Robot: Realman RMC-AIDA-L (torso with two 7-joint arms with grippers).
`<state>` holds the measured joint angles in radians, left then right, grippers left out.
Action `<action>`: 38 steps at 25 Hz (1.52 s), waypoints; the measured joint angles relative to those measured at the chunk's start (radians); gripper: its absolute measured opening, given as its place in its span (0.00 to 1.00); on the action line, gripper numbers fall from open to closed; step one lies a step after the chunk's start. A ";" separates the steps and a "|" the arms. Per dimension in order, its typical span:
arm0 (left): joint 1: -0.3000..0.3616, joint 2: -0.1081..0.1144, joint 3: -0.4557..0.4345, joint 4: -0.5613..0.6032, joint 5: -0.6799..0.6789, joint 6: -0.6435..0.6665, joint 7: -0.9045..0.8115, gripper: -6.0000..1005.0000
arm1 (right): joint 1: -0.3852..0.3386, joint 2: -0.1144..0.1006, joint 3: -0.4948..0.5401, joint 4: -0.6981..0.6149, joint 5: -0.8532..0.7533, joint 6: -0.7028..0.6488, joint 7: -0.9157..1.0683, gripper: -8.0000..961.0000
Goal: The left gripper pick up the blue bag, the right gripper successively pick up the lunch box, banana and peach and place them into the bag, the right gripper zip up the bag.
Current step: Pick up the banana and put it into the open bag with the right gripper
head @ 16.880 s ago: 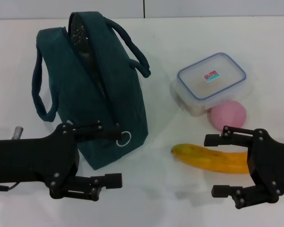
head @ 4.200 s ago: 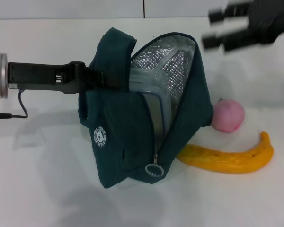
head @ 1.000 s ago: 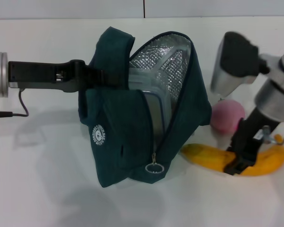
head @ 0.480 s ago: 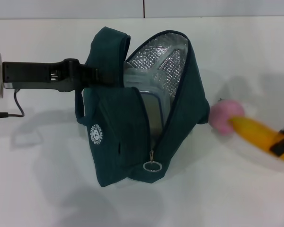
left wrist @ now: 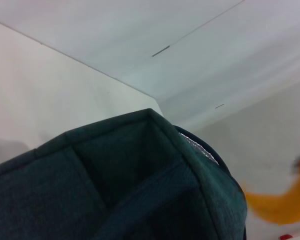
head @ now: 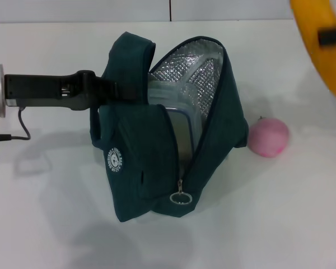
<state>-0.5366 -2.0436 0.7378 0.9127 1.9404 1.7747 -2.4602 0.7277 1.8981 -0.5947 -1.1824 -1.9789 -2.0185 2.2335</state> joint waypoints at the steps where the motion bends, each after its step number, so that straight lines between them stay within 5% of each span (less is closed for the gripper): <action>1: 0.000 0.000 0.000 0.000 0.000 0.000 0.000 0.04 | -0.006 -0.002 -0.001 0.010 0.083 0.002 -0.002 0.43; 8: -0.007 -0.006 0.002 0.000 0.000 0.002 0.005 0.04 | 0.011 0.021 -0.055 0.117 0.376 0.008 -0.093 0.43; 13: -0.005 -0.006 0.002 0.000 0.000 0.002 0.006 0.04 | 0.060 0.076 -0.092 0.308 0.457 0.025 -0.279 0.43; 18: -0.010 -0.007 0.002 0.000 0.000 0.001 0.006 0.04 | 0.094 0.107 -0.165 0.507 0.453 0.089 -0.461 0.43; 25: -0.012 -0.007 0.001 -0.026 0.000 -0.001 0.013 0.04 | 0.079 0.123 -0.363 0.640 0.460 0.275 -0.615 0.43; 38: -0.016 -0.005 0.000 -0.031 0.000 -0.003 0.020 0.04 | 0.044 0.129 -0.391 0.717 0.466 0.350 -0.658 0.43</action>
<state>-0.5523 -2.0482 0.7378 0.8820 1.9405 1.7717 -2.4406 0.7714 2.0275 -0.9859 -0.4657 -1.5130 -1.6680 1.5754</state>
